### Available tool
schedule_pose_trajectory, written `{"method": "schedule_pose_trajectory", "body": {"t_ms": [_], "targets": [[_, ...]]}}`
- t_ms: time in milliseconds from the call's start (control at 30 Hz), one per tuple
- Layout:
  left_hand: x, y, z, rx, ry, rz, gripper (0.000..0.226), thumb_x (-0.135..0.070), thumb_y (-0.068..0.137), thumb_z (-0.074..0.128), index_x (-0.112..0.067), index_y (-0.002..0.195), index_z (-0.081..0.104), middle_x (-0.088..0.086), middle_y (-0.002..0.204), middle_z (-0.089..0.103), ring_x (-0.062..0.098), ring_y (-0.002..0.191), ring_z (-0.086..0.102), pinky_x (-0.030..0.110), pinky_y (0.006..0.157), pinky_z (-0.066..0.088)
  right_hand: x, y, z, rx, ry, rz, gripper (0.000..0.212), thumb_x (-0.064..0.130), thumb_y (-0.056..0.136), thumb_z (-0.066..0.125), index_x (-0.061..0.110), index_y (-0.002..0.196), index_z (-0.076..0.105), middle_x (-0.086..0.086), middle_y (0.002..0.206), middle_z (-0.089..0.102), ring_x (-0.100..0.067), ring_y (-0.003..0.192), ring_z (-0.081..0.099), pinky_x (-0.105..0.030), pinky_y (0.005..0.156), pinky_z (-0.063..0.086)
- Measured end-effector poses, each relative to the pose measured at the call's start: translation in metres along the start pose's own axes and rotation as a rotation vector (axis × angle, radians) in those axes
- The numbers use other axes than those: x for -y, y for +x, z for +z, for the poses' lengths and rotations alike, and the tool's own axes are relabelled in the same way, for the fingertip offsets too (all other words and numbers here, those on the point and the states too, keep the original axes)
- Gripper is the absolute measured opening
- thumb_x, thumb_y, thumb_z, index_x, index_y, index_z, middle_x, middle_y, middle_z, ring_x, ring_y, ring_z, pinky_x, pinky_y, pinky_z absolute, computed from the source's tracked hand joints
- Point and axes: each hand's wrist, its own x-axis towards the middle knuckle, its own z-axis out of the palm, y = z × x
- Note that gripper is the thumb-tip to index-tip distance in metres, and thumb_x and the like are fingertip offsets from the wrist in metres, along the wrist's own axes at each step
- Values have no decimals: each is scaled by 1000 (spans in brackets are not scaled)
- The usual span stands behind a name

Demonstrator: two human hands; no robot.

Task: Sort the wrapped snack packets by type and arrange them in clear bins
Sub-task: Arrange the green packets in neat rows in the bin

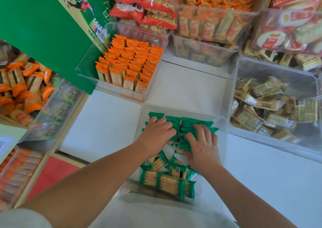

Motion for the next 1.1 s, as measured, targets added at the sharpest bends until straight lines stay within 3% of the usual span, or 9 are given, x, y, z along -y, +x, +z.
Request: {"method": "schedule_pose_trajectory", "body": {"t_ms": [233,367,433,500,600,733,867,1000,1100], "targets": [[11,-18,-27,-114,-193,-202,34,-24,80,82,-15,107,63,0,108,55,22,99,50,41,82,43,9,-2,-13,3,7,-1,75,37,59,92,17,124,58,-15,141,45,-40,133,40,-58,102,42],[32,-62,-54,-216,-160,-297,24,-19,83,79,-15,105,68,-1,104,59,21,93,56,38,76,48,32,-4,-23,-131,153,-166,50,36,76,84,16,116,63,-8,126,55,-31,115,55,-50,93,52],[37,-83,-58,-163,-228,-402,25,-24,86,80,-18,106,67,-3,101,58,17,85,60,34,66,54,54,-3,-21,-29,329,-249,36,39,85,76,21,113,64,3,117,55,-18,102,58,-38,80,57],[34,-94,-58,-97,-326,-515,23,-34,90,76,-22,105,63,-10,95,54,9,77,58,25,62,52,76,4,-9,152,449,-227,42,47,89,71,24,123,61,8,124,54,-13,109,56,-34,84,56],[22,-104,-54,-27,-545,-692,25,-39,91,74,-30,104,55,-16,87,49,10,76,54,17,67,44,100,18,15,365,331,-238,71,54,86,71,26,146,46,8,149,43,-17,134,45,-36,105,46],[11,-113,-46,9,-673,-769,33,-38,92,74,-39,115,52,-19,93,47,7,81,55,10,70,42,110,29,32,524,136,-223,89,57,81,76,27,154,33,5,158,31,-19,144,33,-36,110,40],[13,-126,-44,0,-705,-714,35,-36,94,72,-37,124,55,-22,93,45,7,75,54,13,68,46,109,28,43,470,202,-245,65,48,89,70,27,145,46,4,148,44,-20,136,43,-36,106,44],[16,-130,-45,-42,-749,-715,35,-32,93,72,-33,125,59,-16,95,52,9,74,58,25,72,55,103,35,36,408,498,-254,22,36,92,58,23,108,65,4,95,65,-19,84,61,-41,76,55],[12,-134,-47,-90,-742,-712,34,-31,93,72,-31,124,61,-15,96,55,9,74,59,23,70,53,96,43,30,316,445,-265,32,31,97,60,19,125,69,-2,110,70,-24,96,67,-44,82,58]]}}
